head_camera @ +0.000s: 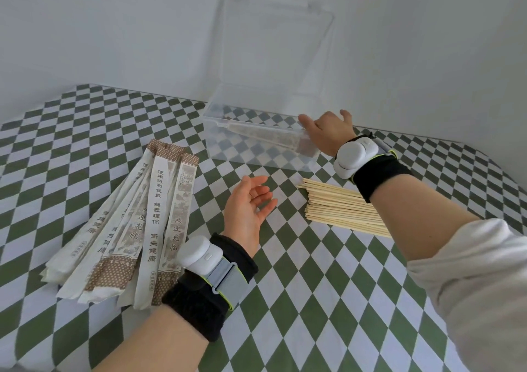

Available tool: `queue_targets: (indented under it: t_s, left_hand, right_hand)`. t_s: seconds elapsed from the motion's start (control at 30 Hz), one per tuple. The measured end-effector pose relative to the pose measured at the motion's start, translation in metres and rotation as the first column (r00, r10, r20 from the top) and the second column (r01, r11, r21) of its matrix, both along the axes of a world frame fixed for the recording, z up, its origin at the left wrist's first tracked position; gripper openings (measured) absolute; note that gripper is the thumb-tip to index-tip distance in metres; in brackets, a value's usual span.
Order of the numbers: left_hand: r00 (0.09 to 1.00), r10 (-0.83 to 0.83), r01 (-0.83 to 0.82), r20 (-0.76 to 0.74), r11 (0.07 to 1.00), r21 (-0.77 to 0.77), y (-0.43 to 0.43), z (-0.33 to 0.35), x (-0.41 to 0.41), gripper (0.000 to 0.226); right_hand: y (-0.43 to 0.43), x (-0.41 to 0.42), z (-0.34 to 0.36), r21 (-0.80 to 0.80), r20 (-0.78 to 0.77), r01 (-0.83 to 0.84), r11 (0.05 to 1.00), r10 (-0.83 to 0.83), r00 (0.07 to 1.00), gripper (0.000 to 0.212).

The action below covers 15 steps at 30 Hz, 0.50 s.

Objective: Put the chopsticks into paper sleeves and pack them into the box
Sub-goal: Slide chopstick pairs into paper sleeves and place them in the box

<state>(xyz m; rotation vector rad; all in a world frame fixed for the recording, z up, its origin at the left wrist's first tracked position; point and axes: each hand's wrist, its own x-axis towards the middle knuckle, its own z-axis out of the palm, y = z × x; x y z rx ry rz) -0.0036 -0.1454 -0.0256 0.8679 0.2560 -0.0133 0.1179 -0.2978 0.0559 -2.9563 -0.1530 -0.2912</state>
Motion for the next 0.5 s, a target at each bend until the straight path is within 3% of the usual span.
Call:
queue_targets:
  t_s: [0.07, 0.13, 0.3, 0.37, 0.5]
  left_hand:
    - [1.0, 0.004, -0.004, -0.003, 1.0, 0.001, 0.0, -0.001, 0.001, 0.034]
    - [1.0, 0.008, -0.009, -0.01, 1.0, -0.006, 0.001, -0.001, 0.001, 0.033]
    - [1.0, 0.004, -0.004, -0.028, 1.0, -0.008, 0.001, -0.001, 0.002, 0.027]
    - [1.0, -0.001, 0.001, -0.029, 1.0, 0.022, -0.002, 0.002, 0.0, 0.023]
    - [1.0, 0.005, -0.003, -0.02, 0.993, 0.119, -0.005, 0.009, -0.003, 0.014]
  right_hand:
    - [0.002, -0.003, 0.0, 0.03, -0.013, -0.013, 0.999, 0.014, 1.0, 0.071]
    - [-0.001, -0.008, 0.006, 0.182, 0.041, -0.031, 0.983, 0.024, 0.999, 0.067]
    - [-0.01, -0.053, 0.015, 0.551, 0.333, -0.219, 0.805, 0.029, 0.942, 0.042]
    - [-0.01, -0.08, 0.001, 0.6, 0.297, -0.215, 0.77, 0.035, 0.954, 0.034]
    - [-0.007, -0.119, -0.046, 0.55, 0.082, -0.13, 0.825, 0.101, 0.991, 0.017]
